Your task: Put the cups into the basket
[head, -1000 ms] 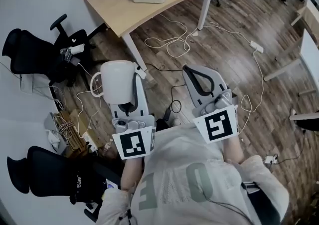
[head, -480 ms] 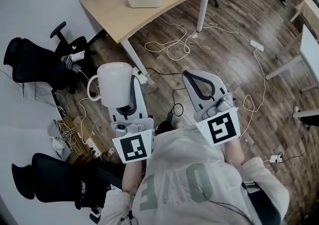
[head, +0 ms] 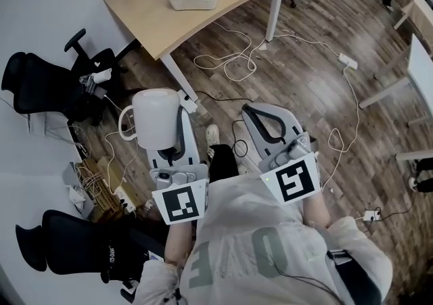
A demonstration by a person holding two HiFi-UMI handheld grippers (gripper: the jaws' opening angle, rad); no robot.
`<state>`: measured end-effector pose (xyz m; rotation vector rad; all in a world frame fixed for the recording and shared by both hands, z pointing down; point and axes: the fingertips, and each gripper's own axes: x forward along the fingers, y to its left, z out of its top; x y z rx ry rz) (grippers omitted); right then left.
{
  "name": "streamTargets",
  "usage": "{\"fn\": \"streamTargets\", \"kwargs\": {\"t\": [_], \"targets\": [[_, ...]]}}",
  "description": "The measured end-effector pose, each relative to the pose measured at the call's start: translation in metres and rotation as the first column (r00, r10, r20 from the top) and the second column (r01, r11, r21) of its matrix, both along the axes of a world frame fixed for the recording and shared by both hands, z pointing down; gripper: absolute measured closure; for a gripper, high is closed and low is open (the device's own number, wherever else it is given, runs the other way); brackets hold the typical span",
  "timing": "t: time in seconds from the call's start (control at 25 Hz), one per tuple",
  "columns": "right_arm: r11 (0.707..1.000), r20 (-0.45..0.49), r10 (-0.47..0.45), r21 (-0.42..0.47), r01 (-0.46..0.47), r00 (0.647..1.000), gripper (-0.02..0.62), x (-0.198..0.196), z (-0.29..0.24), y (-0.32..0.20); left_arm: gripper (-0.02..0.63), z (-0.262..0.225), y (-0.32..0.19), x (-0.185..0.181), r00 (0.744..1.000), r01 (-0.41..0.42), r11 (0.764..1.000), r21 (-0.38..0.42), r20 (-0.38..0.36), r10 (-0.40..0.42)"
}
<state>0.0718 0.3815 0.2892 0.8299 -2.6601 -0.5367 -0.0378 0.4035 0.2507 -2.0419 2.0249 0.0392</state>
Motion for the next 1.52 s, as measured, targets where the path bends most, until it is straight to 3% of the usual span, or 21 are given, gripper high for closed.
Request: {"fn": "streamTargets", "kwargs": {"t": [0.36,0.52,0.8,1.24,1.52], "targets": [[0.999,-0.043,0.028,0.032,-0.027,0.999,0.6,-0.023,-0.005,-0.046,0.557,0.0,-0.058,-0.004,0.995,-0.101,0.994,0.033,-0.004,0.101],[0.998,-0.025,0.052,0.026,-0.052,0.998,0.6,-0.021,-0.004,-0.074,0.557,-0.006,-0.089,0.0,0.989,-0.142,0.988,0.059,0.035,0.141],[0.996,-0.019,0.085,-0.033,-0.086,0.996,0.6,-0.033,0.009,-0.149,0.557,0.012,-0.167,-0.012,0.98,-0.193,0.981,-0.002,0.046,0.193],[0.998,-0.06,0.041,-0.04,-0.044,0.997,0.6,-0.106,-0.004,-0.275,0.557,-0.012,-0.284,-0.086,0.988,-0.154,0.988,0.031,0.011,0.153],[0.999,-0.074,0.047,-0.023,-0.049,0.996,0.598,-0.156,-0.011,-0.36,0.557,-0.016,-0.364,-0.138,0.988,-0.15,0.988,0.042,0.049,0.148]]}}
